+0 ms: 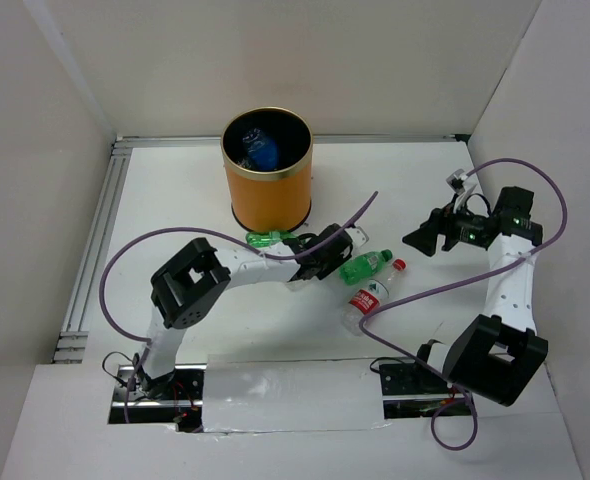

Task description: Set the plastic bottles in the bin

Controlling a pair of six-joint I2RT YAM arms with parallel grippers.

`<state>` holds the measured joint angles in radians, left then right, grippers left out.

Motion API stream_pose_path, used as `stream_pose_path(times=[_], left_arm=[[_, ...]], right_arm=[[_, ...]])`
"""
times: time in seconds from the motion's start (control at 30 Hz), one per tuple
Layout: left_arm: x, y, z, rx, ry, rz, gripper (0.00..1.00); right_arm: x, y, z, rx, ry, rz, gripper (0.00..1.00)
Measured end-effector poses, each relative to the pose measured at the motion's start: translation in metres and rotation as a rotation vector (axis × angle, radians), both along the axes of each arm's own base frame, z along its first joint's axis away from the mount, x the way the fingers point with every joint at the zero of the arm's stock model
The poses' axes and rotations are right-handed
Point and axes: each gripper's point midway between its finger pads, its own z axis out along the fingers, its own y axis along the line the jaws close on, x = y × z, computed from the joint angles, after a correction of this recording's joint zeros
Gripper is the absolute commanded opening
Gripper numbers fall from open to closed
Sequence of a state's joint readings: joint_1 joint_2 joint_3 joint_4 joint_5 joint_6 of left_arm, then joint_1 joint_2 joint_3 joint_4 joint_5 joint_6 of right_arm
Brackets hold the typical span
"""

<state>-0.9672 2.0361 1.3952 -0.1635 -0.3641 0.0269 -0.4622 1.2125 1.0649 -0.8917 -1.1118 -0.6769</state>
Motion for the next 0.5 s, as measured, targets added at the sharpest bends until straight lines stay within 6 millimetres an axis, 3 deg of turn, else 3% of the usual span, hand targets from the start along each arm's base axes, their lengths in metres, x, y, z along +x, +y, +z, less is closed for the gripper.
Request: stream_pose_path(times=[0.03, 0.07, 0.13, 0.2, 0.23, 0.3, 0.33, 0.37, 0.4, 0.5], left_arm=[[0.0, -0.002, 0.003, -0.01, 0.001, -0.003, 0.34], [-0.001, -0.004, 0.004, -0.014, 0.003, -0.014, 0.2], [-0.007, -0.006, 0.006, -0.018, 0.016, -0.026, 0.11], [-0.016, -0.009, 0.013, -0.019, 0.023, -0.042, 0.11], [-0.021, -0.012, 0.019, -0.025, 0.023, -0.054, 0.11], [-0.027, -0.019, 0.043, -0.054, 0.001, -0.071, 0.11], [-0.028, -0.024, 0.062, -0.085, -0.022, -0.075, 0.11], [-0.028, -0.032, 0.1, -0.153, -0.069, -0.08, 0.11], [-0.027, -0.034, 0.112, -0.177, -0.085, -0.078, 0.11], [-0.013, -0.036, 0.208, -0.38, -0.209, -0.033, 0.12]], right_arm=[[-0.001, 0.001, -0.001, -0.006, -0.004, 0.009, 0.79], [-0.003, 0.002, -0.002, -0.015, -0.009, 0.022, 0.65], [-0.005, 0.003, -0.004, -0.037, -0.029, 0.046, 0.46], [-0.009, 0.006, -0.007, -0.054, -0.037, 0.076, 0.42], [-0.012, 0.007, -0.008, -0.061, -0.041, 0.09, 0.47], [-0.016, 0.01, -0.012, -0.072, -0.049, 0.12, 0.71], [-0.018, 0.012, -0.014, -0.078, -0.052, 0.131, 0.8], [-0.019, 0.013, -0.017, -0.087, -0.061, 0.144, 0.94], [-0.021, 0.014, -0.021, -0.094, -0.063, 0.152, 1.0], [-0.027, 0.016, -0.032, -0.122, -0.067, 0.164, 1.0]])
